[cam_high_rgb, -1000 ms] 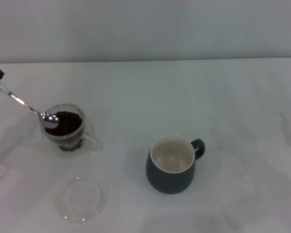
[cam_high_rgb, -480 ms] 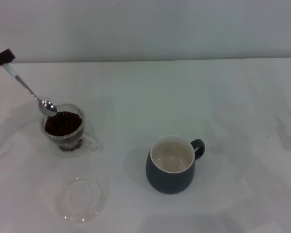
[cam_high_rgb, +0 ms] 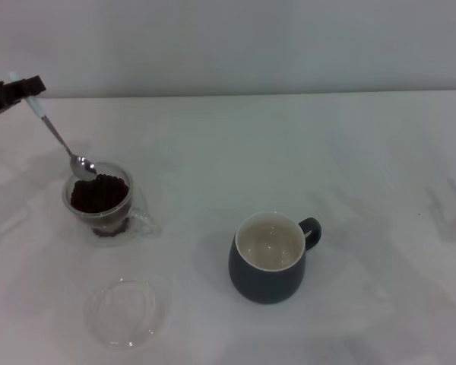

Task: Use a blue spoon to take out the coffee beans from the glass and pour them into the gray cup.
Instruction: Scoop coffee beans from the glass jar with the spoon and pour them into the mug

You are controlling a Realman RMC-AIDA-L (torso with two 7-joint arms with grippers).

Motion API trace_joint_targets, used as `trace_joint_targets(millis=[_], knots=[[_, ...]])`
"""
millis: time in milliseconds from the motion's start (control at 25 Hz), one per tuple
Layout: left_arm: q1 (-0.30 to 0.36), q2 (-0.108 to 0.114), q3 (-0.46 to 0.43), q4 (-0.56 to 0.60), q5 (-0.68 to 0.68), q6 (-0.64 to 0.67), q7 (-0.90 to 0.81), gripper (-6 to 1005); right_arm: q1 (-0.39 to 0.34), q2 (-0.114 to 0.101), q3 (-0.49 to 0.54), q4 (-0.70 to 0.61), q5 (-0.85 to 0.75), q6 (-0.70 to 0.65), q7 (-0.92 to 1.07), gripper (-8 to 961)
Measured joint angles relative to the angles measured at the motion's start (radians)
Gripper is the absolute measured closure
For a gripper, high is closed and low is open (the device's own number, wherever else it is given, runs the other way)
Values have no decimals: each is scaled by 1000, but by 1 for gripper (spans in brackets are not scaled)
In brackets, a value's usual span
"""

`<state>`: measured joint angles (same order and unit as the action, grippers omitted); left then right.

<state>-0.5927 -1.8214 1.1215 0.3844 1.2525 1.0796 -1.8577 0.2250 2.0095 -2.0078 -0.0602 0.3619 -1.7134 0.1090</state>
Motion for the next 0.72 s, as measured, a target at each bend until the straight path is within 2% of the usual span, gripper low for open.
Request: trace_joint_targets(millis=[120, 280, 480, 720], knots=[[-9, 1, 2, 1, 10, -3, -5, 867, 0, -1, 2, 1, 0, 2, 0, 559], [-23, -17, 1, 30, 88, -2, -2, 866, 0, -2, 4, 2, 0, 4, 0, 559], [-2, -41, -5, 96, 162, -2, 8, 866, -8, -3, 7, 5, 5, -3, 0, 558], [19, -46, -7, 117, 178, -6, 39, 866, -13, -3, 7, 1, 5, -4, 0, 558]])
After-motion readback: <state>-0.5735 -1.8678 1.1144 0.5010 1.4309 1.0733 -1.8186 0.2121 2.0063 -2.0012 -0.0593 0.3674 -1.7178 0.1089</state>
